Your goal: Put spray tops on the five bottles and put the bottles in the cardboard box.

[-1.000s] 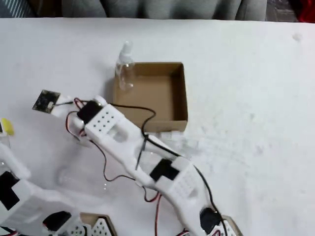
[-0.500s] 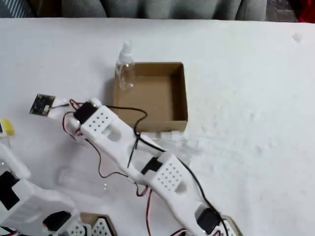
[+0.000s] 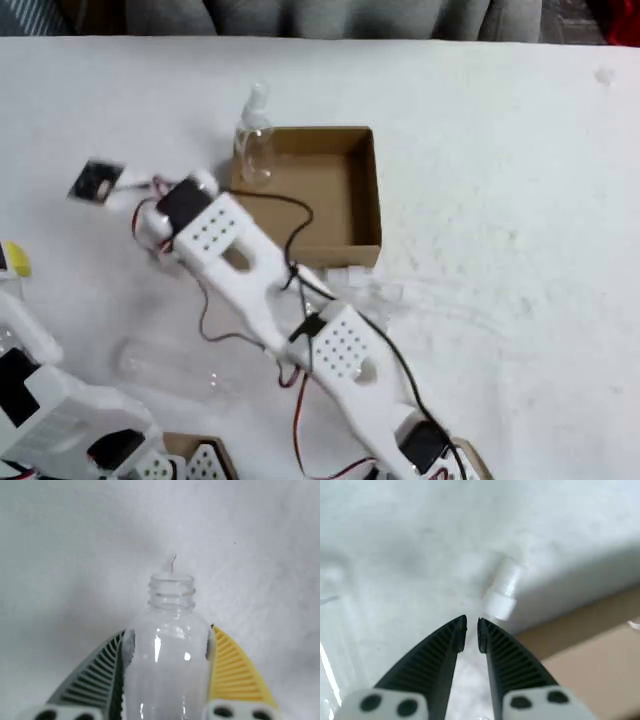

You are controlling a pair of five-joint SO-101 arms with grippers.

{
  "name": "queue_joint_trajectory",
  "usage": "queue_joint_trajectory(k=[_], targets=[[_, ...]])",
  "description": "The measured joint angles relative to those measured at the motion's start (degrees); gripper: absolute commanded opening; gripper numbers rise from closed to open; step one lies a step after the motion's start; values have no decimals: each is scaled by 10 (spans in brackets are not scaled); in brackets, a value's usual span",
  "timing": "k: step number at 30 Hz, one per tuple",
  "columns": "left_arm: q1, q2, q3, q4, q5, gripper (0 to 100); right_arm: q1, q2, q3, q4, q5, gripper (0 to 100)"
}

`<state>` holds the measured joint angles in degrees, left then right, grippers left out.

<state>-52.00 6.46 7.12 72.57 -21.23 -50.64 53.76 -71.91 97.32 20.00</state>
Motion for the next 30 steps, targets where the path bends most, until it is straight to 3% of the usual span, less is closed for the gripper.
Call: queue_joint_trajectory(k=[10, 16, 30], targets=[[70, 0, -94, 145, 54, 20, 48, -258, 226, 4, -13, 15], [104, 0, -104, 175, 61, 20, 48, -399, 363, -1, -13, 15], [33, 0, -105, 165, 62, 20, 12, -278, 413, -163, -26, 176]])
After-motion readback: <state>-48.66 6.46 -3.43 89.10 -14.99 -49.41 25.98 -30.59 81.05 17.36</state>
